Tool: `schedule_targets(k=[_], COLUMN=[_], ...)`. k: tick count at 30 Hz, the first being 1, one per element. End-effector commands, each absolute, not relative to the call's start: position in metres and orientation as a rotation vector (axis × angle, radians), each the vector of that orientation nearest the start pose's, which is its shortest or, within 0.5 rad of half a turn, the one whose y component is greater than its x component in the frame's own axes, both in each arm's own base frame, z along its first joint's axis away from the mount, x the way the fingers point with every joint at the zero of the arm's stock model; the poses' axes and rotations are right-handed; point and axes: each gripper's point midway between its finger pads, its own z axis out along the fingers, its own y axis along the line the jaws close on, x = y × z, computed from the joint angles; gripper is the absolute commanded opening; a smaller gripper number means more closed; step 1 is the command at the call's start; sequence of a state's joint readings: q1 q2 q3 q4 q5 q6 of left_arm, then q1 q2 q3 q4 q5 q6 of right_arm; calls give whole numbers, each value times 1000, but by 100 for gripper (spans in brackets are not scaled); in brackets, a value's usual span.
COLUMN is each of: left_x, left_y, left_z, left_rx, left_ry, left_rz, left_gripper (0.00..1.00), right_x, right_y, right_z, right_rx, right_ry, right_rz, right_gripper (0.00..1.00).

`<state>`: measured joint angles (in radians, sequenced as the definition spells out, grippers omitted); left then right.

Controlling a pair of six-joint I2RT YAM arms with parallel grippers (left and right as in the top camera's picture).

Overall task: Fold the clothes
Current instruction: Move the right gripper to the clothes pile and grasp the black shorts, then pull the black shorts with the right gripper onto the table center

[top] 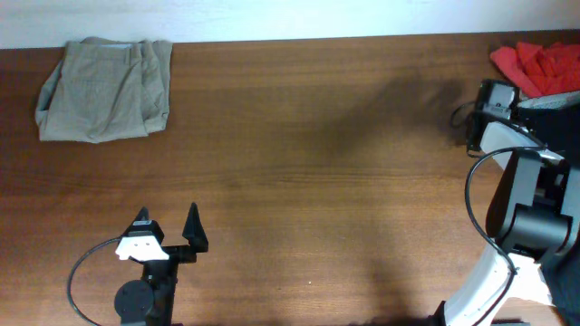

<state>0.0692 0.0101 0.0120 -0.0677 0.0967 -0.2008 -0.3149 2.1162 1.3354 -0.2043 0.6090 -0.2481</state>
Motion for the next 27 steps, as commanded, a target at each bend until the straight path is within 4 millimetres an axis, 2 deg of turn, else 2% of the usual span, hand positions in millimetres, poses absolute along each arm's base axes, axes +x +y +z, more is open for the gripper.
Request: schedule_targets(k=[1, 4, 6, 7, 9, 10, 11, 12, 15, 18, 20, 21, 23, 27], left_x=[246, 246, 246, 246, 246, 246, 246, 246, 246, 246, 246, 246, 246, 246], left_y=[0, 0, 0, 0, 0, 0, 0, 0, 0, 0, 0, 0, 0, 0], left_z=[159, 159, 159, 159, 159, 159, 159, 159, 159, 159, 159, 159, 159, 159], left_rx=[-132, -132, -132, -132, -132, -132, -132, -132, -132, -132, -132, -132, -132, -132], left_ry=[1637, 1637, 1637, 1637, 1637, 1637, 1637, 1637, 1637, 1637, 1637, 1637, 1637, 1637], left_rz=[-170, -170, -170, -169, -170, -170, -170, -170, -170, -170, -170, -170, -170, -170], left_gripper=[99, 99, 99, 99, 99, 99, 99, 99, 99, 99, 99, 99, 99, 99], right_x=[438, 436, 433, 431, 431, 431, 431, 431, 431, 434, 437, 439, 441, 445], right_y=[-256, -259, -261, -262, -260, -259, -259, -259, -260, -260, -262, -263, -262, -248], right_z=[15, 10, 5, 1, -6, -8, -7, -7, -7, -1, 15, 29, 68, 146], right_rx=[339, 345, 351, 354, 348, 345, 345, 346, 350, 454, 491, 527, 625, 643], right_ry=[2593, 2607, 2619, 2629, 2644, 2647, 2646, 2644, 2642, 2601, 2563, 2526, 2423, 2262], right_rz=[-911, -861, -848, -847, -835, -829, -830, -830, -830, -804, -798, -790, -759, -721], right_gripper=[96, 93, 81, 70, 67, 57, 37, 24, 4, 4, 4, 4, 4, 4])
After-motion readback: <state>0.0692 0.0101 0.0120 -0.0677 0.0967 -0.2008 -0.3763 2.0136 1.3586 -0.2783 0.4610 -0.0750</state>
